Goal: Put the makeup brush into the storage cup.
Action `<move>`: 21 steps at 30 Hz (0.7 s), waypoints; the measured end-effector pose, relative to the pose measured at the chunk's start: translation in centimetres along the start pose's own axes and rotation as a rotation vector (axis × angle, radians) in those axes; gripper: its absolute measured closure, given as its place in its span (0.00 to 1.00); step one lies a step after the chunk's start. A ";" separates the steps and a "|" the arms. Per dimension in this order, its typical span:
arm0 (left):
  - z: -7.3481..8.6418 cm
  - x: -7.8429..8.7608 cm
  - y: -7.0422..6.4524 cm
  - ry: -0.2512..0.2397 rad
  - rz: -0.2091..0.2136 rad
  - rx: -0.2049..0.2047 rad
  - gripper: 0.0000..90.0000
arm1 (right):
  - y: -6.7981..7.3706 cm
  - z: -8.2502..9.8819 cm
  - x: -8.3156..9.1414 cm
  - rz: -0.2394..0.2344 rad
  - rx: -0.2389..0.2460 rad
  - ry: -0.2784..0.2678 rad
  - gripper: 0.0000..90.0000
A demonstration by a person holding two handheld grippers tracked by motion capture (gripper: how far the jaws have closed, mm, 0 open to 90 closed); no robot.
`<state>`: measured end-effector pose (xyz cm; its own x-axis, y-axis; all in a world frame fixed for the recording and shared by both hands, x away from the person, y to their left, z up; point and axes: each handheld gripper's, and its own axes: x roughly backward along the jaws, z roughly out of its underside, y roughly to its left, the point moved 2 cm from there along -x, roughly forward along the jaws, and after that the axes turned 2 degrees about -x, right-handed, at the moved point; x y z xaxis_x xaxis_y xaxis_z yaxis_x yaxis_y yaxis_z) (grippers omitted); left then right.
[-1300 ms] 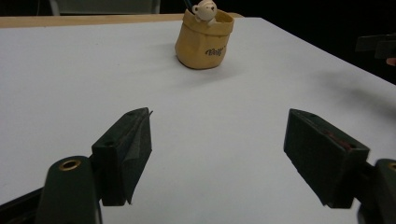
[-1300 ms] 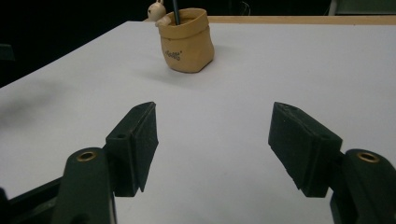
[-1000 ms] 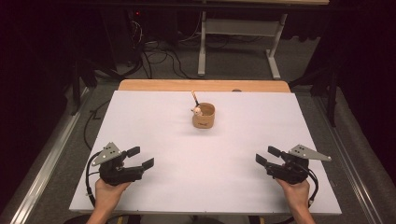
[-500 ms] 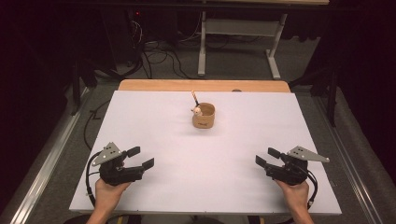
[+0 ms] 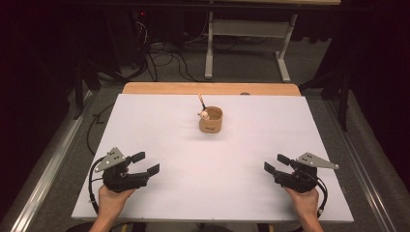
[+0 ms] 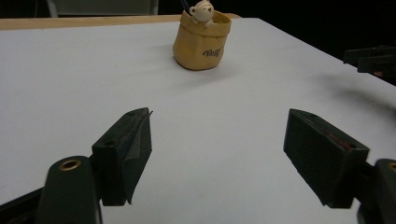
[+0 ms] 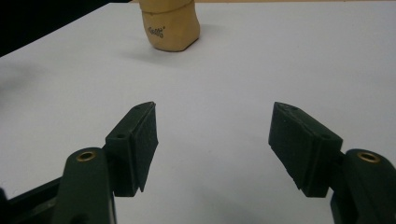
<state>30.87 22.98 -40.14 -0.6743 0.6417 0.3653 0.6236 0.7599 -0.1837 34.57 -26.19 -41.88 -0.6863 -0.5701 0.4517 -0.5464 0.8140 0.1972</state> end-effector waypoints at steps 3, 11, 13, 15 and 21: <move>0.0 -0.1 0.0 0.004 -0.001 -0.003 0.26 | -0.1 0.1 0.0 0.009 0.006 -0.006 0.38; 0.0 -0.3 0.2 0.009 0.000 0.000 0.27 | -0.1 0.2 -0.1 0.030 0.022 0.002 0.38; 0.0 -0.3 0.1 0.015 0.001 -0.003 0.27 | -0.2 0.2 -0.1 0.032 0.019 0.001 0.38; 0.0 -0.3 0.1 0.016 0.001 -0.005 0.27 | -0.2 0.2 -0.1 0.031 0.019 -0.001 0.38; 0.0 -0.3 0.1 0.015 0.002 -0.003 0.27 | -0.2 0.2 -0.1 0.032 0.022 -0.001 0.38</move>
<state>31.16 22.87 -40.29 -0.6674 0.6416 0.3782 0.6260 0.7583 -0.1818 34.66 -26.36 -42.15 -0.7041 -0.5440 0.4564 -0.5344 0.8292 0.1639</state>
